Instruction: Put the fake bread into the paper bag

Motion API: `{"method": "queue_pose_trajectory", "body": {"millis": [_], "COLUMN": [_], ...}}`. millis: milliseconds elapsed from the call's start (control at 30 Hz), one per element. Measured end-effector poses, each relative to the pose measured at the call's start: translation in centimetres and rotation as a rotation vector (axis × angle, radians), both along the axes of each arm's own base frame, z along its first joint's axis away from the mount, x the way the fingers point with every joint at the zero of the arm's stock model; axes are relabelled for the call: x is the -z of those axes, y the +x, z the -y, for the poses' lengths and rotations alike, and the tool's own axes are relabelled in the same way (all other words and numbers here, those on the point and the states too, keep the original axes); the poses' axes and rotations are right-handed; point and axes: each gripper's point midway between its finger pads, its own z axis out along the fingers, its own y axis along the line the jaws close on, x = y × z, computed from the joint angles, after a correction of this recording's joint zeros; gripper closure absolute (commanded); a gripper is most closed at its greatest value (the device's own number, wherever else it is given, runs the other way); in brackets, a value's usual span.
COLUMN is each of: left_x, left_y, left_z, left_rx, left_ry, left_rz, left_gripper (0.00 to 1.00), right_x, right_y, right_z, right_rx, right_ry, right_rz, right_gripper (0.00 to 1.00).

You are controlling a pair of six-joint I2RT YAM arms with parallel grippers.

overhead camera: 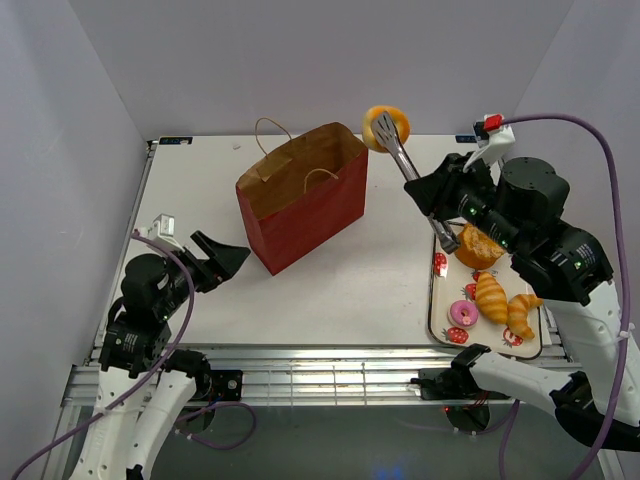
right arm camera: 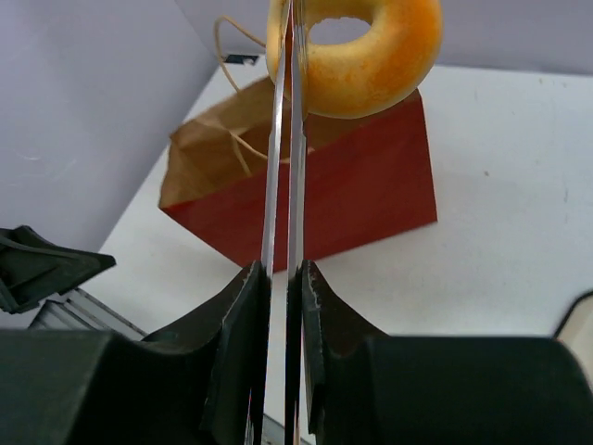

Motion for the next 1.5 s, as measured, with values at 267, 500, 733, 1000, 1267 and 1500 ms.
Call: {"method": "queue_pose_trajectory", "body": {"millis": [267, 500, 733, 1000, 1267, 1500], "left_x": [0.0, -0.1, -1.7, -2.1, -2.4, -2.5], "left_y": [-0.9, -0.5, 0.8, 1.2, 0.6, 1.2], "left_z": [-0.3, -0.3, -0.4, 0.4, 1.9, 2.3], "left_rx": [-0.014, -0.042, -0.090, -0.099, -0.080, -0.083], "left_ry": [-0.019, -0.049, -0.070, -0.128, -0.262, -0.281], "left_rz": [-0.010, -0.051, -0.114, -0.272, -0.374, -0.422], "left_gripper": [0.05, 0.09, 0.09, 0.10, 0.13, 0.15], "right_x": [-4.4, -0.8, 4.8, 2.8, 4.4, 4.2], "right_y": [1.7, 3.7, 4.4, 5.7, 4.6, 4.4], "right_z": [-4.9, -7.7, -7.9, -8.0, -7.9, -8.2], "right_rx": [-0.167, -0.231, -0.234, -0.232, -0.271, -0.293], "right_ry": [0.090, 0.030, -0.061, -0.121, -0.129, -0.124], "right_rz": [0.103, 0.041, -0.036, 0.008, -0.018, -0.016], "right_gripper": [0.92, 0.92, 0.92, 0.92, 0.92, 0.92]}}
